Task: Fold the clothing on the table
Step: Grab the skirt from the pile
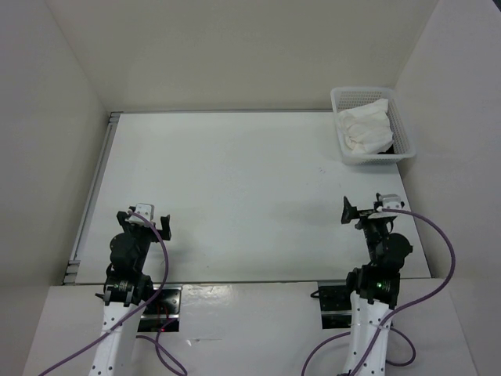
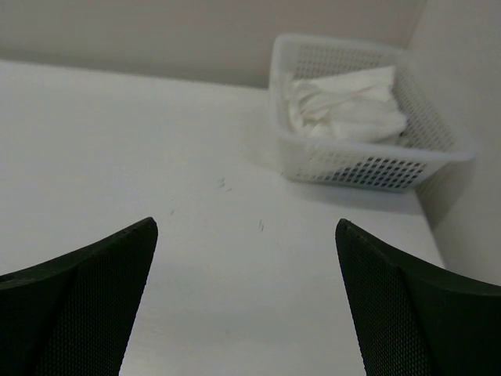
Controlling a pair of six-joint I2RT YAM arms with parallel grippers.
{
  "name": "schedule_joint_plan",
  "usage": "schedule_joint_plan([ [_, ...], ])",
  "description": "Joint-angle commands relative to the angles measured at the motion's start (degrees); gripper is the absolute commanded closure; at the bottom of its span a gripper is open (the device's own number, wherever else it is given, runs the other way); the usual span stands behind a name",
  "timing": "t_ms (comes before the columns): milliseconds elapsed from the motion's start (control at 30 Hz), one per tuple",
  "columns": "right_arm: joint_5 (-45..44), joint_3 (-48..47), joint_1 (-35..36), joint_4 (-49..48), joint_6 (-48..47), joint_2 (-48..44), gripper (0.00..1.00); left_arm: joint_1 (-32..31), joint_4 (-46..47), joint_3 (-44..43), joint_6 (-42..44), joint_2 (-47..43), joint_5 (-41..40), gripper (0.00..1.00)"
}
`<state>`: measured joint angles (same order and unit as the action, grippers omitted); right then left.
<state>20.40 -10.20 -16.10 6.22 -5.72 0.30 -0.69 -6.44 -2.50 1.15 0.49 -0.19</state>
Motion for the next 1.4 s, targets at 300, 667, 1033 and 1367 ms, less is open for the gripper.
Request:
schedule_joint_plan([
  [300,-17.41,-17.93,0.01,2.48,6.77,-2.94,0.02,-0.19,1.16,2.41,-0.71,-8.05,0.53,0.00],
  [667,-24.80,-37.86,0.01,6.34,12.48,29.09,0.02,-0.19,16.89,-9.35,-2.82,-7.44,4.13,0.00],
  [1033,-17.33,-67.65,0.01,30.76,3.18,69.80,0.02,-0.19,11.67,-47.86,-1.12,33.70,-14.56,0.00],
  [1367,-28.59,-63.45,1.68,22.16,-5.80,75.71,0.02,2.97,-31.15,-87.30,-5.04,66.29,-18.02,0.00],
])
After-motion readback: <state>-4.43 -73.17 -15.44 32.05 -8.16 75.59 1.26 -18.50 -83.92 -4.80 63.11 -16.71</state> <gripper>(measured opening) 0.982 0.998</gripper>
